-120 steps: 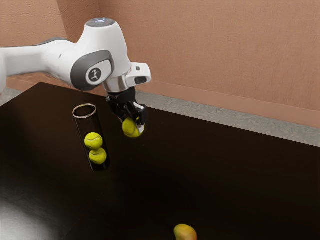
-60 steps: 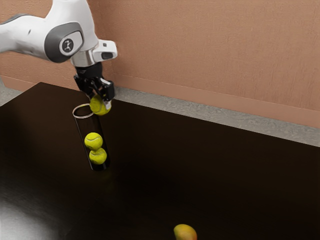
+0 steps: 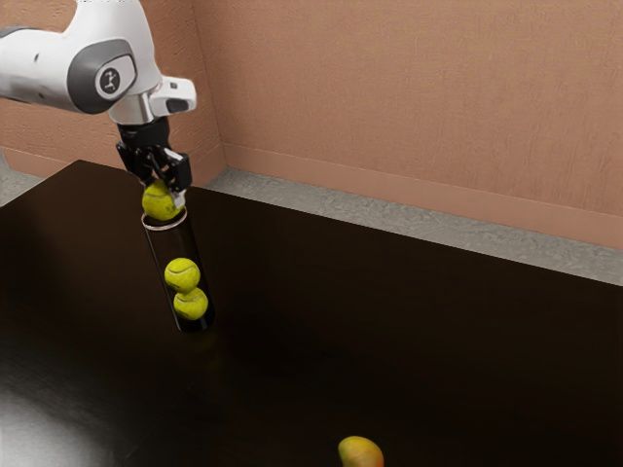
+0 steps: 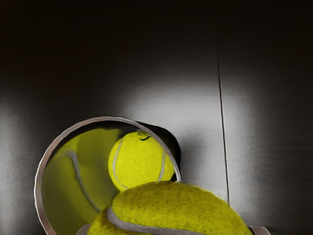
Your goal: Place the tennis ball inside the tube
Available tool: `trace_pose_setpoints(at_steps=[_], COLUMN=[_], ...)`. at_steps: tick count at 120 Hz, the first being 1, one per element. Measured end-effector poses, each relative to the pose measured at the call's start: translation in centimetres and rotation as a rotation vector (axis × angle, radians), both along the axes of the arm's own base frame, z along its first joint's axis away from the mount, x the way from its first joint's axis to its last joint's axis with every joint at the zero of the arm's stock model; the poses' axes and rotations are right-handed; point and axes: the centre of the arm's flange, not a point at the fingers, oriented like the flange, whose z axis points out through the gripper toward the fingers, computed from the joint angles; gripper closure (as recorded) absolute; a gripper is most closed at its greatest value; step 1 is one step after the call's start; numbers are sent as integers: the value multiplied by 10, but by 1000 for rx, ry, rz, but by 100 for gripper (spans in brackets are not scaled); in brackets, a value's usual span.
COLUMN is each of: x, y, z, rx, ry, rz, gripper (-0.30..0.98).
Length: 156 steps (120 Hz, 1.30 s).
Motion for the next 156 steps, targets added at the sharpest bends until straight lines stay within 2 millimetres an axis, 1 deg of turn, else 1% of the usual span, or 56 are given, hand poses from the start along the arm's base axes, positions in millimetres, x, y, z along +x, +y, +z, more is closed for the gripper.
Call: trace_pose_setpoints(at_steps=[9, 20, 50, 70, 81, 97, 105, 114, 131, 135, 142, 156], x=[3, 3, 4, 7, 13, 18, 19, 18, 14, 14, 13, 14], y=[6, 13, 33, 44, 42, 26, 22, 24, 33, 34, 34, 29], z=[-6, -8, -8, -12, -13, -15, -14, -14, -15, -15, -15, -14], rx=[-1, 0, 9, 8, 3, 2, 2, 3, 4, 3, 1, -9], ry=[10, 16, 16, 17, 14, 13, 12, 13, 18, 18, 18, 20], rz=[-3, -3, 5, 10, 0, -34, -43, -41, -27, -26, -26, -37], gripper=[52, 53, 55, 56, 56, 56, 56, 56, 56, 52, 41, 26])
